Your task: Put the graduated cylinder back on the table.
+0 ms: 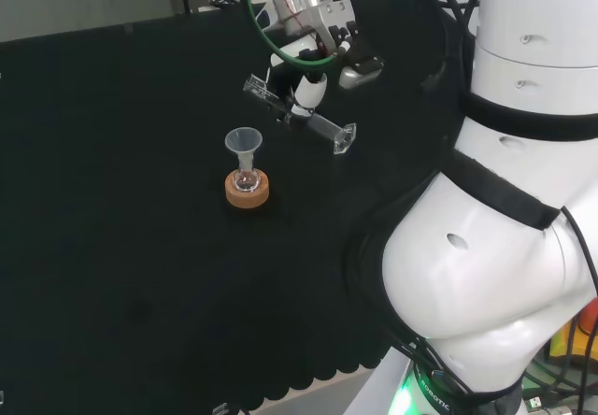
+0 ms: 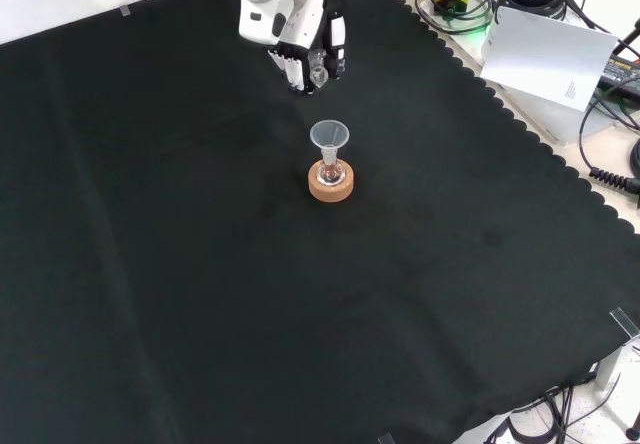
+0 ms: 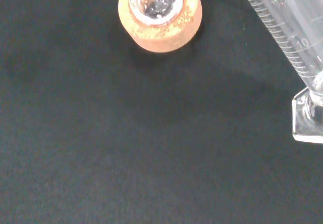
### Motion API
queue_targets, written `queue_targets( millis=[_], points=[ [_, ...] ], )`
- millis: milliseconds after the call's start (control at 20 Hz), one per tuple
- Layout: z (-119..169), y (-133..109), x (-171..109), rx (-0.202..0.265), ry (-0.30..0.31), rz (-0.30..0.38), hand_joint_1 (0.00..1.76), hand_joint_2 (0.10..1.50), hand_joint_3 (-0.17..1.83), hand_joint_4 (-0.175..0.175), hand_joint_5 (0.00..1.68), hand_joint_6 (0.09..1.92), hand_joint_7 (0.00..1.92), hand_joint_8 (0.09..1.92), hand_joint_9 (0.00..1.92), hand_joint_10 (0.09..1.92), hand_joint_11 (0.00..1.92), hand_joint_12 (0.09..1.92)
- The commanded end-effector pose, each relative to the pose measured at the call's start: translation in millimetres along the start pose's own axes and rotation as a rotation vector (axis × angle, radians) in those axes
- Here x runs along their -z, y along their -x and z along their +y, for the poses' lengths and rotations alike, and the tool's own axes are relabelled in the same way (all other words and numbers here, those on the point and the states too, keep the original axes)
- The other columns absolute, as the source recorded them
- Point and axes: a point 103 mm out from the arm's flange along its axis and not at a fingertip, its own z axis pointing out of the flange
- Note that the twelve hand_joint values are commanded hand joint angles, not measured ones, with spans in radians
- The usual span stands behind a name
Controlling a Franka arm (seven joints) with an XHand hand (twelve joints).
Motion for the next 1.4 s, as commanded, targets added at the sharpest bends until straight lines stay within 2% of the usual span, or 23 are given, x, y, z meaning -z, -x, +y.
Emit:
queue_targets(
  millis=[50, 350, 700, 1050, 1400],
  points=[
    [1, 19, -2, 0.049, 0.115, 0.076, 1.27, 1.1, 0.0, -0.175, 0.99, 0.98, 1.03, 0.96, 1.54, 0.09, 1.25, 0.69],
    [7, 44, -6, 0.07, 0.244, 0.13, 1.27, 1.1, 0.0, -0.175, 0.99, 0.98, 1.03, 0.96, 1.53, 0.09, 1.25, 0.69],
    [29, 62, -12, 0.114, 0.38, 0.168, 1.27, 1.1, 0.0, -0.175, 0.99, 0.98, 1.03, 0.96, 1.53, 0.09, 1.25, 0.69],
    [59, 74, -17, 0.149, 0.46, 0.223, 1.27, 1.1, 0.0, -0.175, 0.99, 0.98, 1.03, 0.96, 1.52, 0.09, 1.24, 0.7],
    [76, 76, -23, 0.183, 0.598, 0.295, 1.27, 1.1, 0.0, -0.175, 0.99, 0.98, 1.03, 0.97, 1.52, 0.09, 1.24, 0.7]
  ],
)
